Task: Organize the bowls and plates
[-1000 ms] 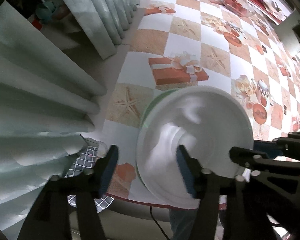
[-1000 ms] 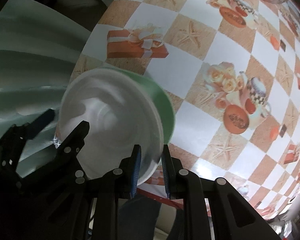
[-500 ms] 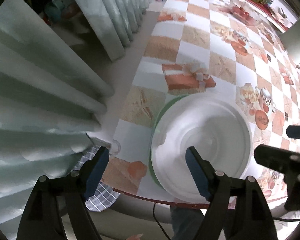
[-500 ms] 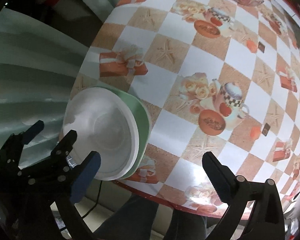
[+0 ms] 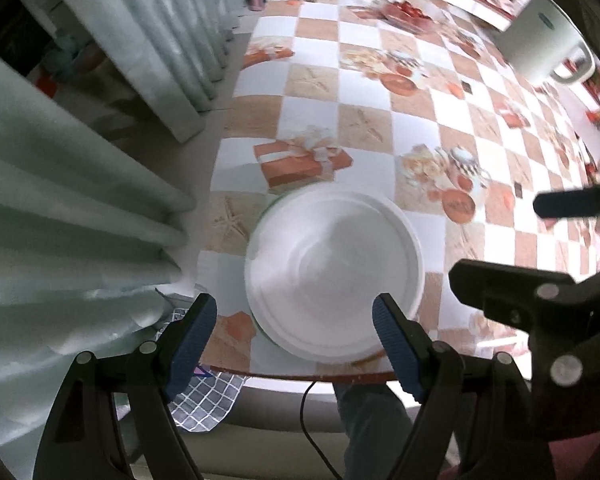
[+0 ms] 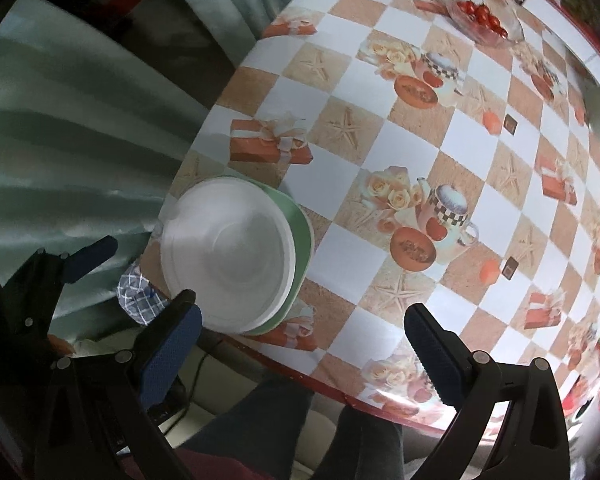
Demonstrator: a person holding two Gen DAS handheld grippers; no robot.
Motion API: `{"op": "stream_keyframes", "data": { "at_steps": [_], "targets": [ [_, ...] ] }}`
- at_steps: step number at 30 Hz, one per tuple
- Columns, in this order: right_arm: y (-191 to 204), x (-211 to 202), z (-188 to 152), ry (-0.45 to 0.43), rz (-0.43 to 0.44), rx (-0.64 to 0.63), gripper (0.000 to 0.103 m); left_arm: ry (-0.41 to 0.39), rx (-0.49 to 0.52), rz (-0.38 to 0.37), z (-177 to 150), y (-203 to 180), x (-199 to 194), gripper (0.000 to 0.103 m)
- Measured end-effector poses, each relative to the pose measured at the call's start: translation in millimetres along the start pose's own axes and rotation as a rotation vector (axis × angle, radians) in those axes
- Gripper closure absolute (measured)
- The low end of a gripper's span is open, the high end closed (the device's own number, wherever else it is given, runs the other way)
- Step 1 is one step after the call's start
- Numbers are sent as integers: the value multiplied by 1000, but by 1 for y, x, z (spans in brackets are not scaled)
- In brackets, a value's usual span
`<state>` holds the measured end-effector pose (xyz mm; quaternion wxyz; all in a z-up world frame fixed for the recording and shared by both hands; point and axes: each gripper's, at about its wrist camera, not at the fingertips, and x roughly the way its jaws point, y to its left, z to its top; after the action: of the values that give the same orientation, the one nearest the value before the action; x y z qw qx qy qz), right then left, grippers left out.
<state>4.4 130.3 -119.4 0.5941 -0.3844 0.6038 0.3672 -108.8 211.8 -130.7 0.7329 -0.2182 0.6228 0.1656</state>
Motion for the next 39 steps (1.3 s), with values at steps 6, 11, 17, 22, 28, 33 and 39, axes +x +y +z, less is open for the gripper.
{"op": "stream_keyframes", "data": {
  "at_steps": [6,11,17,22,28,33,39],
  "targets": [
    [1,-10,-10,5,-3,-25,1,36,31,-26,-9,-7,-8,20],
    [-2,-14,-15,20,-14,-22,1,29,31,-26,-10,-7,-19,20],
    [3,-23,-13,-3,-16,-51,1,10,17,-4,-9,-10,-32,20],
    [7,-26,-12,-3,-30,-74,1,-1,14,30,-10,-11,-38,20],
    [12,-31,-12,-20,-29,-103,1,-12,11,63,-12,-12,-45,20],
    [11,-32,-13,-21,-21,-105,1,-18,10,85,-14,-13,-50,20],
    [9,-33,-14,-22,-9,-97,1,-20,31,112,-14,-18,-51,20]
  ]
}}
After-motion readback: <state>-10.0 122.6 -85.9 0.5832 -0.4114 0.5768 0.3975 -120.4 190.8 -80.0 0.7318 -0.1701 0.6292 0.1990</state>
